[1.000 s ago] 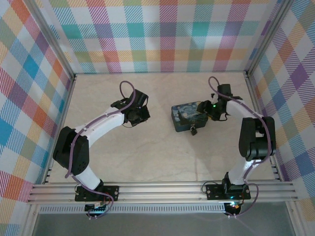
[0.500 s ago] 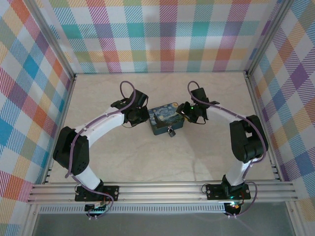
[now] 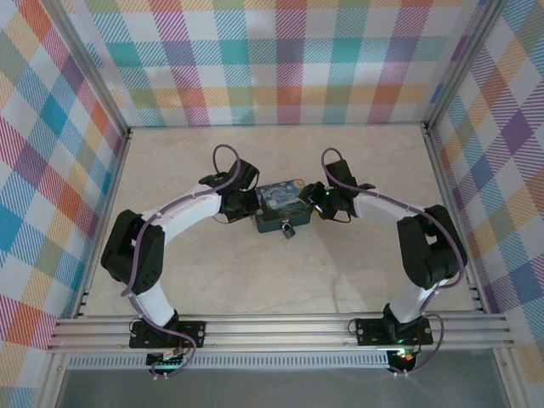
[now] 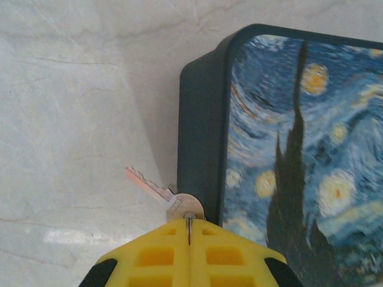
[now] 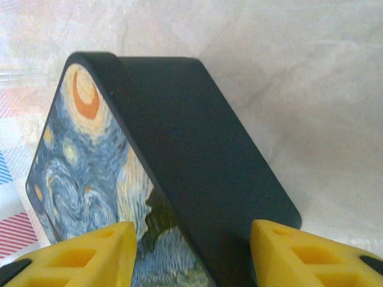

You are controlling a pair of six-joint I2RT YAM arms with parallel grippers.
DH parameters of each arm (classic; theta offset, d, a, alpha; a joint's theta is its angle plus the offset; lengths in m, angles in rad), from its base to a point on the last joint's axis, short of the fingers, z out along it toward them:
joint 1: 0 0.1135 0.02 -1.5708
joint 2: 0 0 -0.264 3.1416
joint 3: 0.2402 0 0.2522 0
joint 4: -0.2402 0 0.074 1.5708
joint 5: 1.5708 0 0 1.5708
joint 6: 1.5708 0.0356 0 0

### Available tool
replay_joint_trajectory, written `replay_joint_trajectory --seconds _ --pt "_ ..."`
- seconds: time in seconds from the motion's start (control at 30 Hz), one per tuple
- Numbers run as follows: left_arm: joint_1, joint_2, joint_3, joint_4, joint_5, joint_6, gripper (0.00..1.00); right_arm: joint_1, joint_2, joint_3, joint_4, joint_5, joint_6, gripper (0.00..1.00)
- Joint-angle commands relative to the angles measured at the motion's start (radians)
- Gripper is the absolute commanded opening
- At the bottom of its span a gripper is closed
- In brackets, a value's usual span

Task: Unlock a padlock with a key

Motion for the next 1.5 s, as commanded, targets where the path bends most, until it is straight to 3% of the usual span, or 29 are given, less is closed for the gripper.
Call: replay_joint_trajectory --seconds 0.0,0.3,0.77,0.93,1.03,1.17,1.3,1.47 --pt "0.019 0.056 0.072 0.031 0.016 0.038 0.00 0.007 -0.050 -0.032 -0.013 -0.006 0.003 0.54" --pt "0.030 0.203 0.229 0.042 0.057 0.059 0.00 0.005 0.022 0.043 -0.038 -0.013 -0.038 0.56" --pt "0.109 0.202 0.270 0.001 0.050 0.109 0.00 -0.017 0.213 0.318 -0.184 0.041 -0.202 0.59" --pt "0.130 0.177 0.283 -0.036 0.018 0.168 0.00 -0.017 0.176 0.320 -0.207 0.050 -0.257 0.65" --pt "0.132 0.128 0.272 -0.066 -0.005 0.203 0.00 -0.018 0.129 0.334 -0.230 0.014 -0.361 0.72" --pt "0.132 0.048 0.236 -0.101 0.027 0.232 0.00 -0.017 0.056 0.342 -0.305 -0.006 -0.475 0.73" --pt "0.129 -0.059 0.164 -0.100 0.088 0.253 0.00 -0.018 -0.012 0.300 -0.316 -0.119 -0.477 0.70" --pt "0.117 -0.130 0.123 -0.082 0.295 0.320 0.00 0.038 -0.083 0.166 -0.107 -0.374 -0.457 0.58"
